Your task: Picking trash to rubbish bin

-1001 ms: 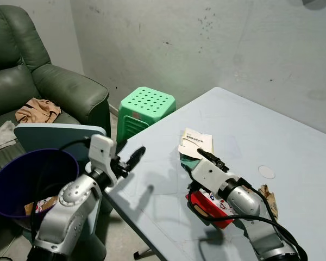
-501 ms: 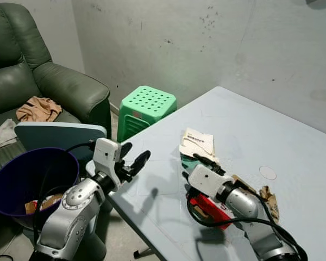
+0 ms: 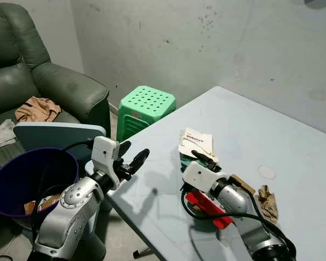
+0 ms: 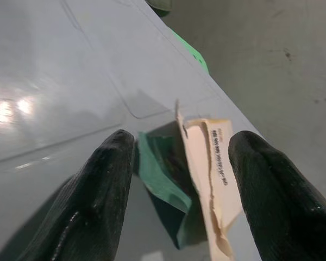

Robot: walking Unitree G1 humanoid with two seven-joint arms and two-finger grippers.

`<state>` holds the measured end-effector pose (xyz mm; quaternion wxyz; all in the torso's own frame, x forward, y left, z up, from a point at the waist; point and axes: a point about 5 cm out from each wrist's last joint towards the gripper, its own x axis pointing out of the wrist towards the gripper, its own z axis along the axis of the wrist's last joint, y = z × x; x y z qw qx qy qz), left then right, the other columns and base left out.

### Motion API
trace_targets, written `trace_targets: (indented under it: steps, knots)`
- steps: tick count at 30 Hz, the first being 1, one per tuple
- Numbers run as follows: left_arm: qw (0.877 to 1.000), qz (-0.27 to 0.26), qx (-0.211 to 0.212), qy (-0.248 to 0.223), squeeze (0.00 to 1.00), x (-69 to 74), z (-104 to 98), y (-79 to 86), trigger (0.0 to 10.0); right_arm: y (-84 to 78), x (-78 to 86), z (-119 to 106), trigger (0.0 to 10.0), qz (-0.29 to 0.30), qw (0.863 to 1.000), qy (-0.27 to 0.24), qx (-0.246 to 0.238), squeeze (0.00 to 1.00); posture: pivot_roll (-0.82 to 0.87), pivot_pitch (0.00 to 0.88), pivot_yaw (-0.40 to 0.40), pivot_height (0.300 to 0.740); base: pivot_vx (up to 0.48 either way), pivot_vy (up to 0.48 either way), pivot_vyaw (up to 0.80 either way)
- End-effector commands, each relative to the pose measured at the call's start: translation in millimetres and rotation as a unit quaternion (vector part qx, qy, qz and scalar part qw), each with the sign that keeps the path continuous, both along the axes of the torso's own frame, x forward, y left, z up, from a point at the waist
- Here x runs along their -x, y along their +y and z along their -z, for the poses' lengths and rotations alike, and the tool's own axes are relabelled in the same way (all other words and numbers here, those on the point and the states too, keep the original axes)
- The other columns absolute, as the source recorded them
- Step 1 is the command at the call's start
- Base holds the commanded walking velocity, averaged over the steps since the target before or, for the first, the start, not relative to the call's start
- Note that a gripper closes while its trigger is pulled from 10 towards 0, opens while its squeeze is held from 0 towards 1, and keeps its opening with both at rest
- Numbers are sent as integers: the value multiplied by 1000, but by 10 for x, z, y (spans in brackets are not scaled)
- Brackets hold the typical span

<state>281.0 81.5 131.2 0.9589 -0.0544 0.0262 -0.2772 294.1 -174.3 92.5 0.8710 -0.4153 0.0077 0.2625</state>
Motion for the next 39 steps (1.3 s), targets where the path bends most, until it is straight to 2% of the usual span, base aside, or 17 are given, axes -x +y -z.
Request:
trace_targets:
  steps: [1,6,8,9,11,14,18,20,29,30,32,33,34,37,38,39]
  knots:
    - [1000,-2,3,-6,0,-5,-57,0,10000,-24,-28,-2,10000,8,1000,-2,7,0,63,32,-91,740,0,0,0]
    - [1000,-9,7,-7,0,-13,-76,27,10000,-48,-49,31,10000,22,999,2,23,0,69,32,-94,740,0,0,0]
    - [1000,-10,8,-7,0,-13,-84,32,10000,-53,-43,46,8863,19,1000,8,23,0,70,31,-96,740,0,0,0]
    - [1000,-10,8,-8,0,-14,-88,34,10000,-60,-39,58,8941,18,999,15,25,0,71,33,-96,740,0,0,0]
    - [1000,-12,10,-8,0,-13,-97,41,10000,-51,-6,42,10000,-10,1000,21,10,0,71,33,-96,740,0,0,0]
    - [1000,-14,14,-8,0,-17,-100,46,10000,-46,23,12,10000,-34,999,26,-5,0,70,34,-98,740,0,0,0]
    - [1000,-16,18,-8,0,-23,-110,46,10000,-55,50,23,10000,-53,998,30,3,0,70,33,-98,740,0,0,0]
    - [1000,-16,20,-8,0,-26,-122,43,10000,-89,14,28,10000,-35,999,17,27,0,69,33,-97,740,0,0,0]
    - [1000,-18,23,-8,0,-32,-137,53,10000,-163,-36,71,10000,-1,998,20,58,0,71,35,-96,740,0,0,0]
    - [1000,-18,24,-9,0,-32,-138,54,10000,-165,-37,81,9529,2,998,20,62,0,71,35,-96,740,0,0,0]
    - [1000,-18,25,-8,0,-32,-138,55,10000,-169,-43,94,9490,8,998,19,64,0,70,35,-95,740,0,0,0]
    - [1000,-18,25,-8,0,-32,-140,55,10000,-171,-47,100,8863,11,998,22,65,0,70,36,-95,740,0,0,0]
    - [999,-18,25,-8,0,-33,-141,55,10000,-172,-49,104,4706,13,997,25,66,0,70,36,-95,740,0,0,0]
    - [999,-18,27,-7,0,-37,-148,54,10000,-167,-59,102,4471,20,997,26,64,0,69,38,-95,740,0,0,0]
    - [999,-18,27,-7,0,-38,-148,53,10000,-155,-53,80,0,14,998,12,64,0,69,37,-95,740,0,0,0]
    - [999,-18,28,-7,0,-37,-147,52,10000,-145,-46,64,0,8,998,1,65,0,69,37,-95,740,0,0,0]
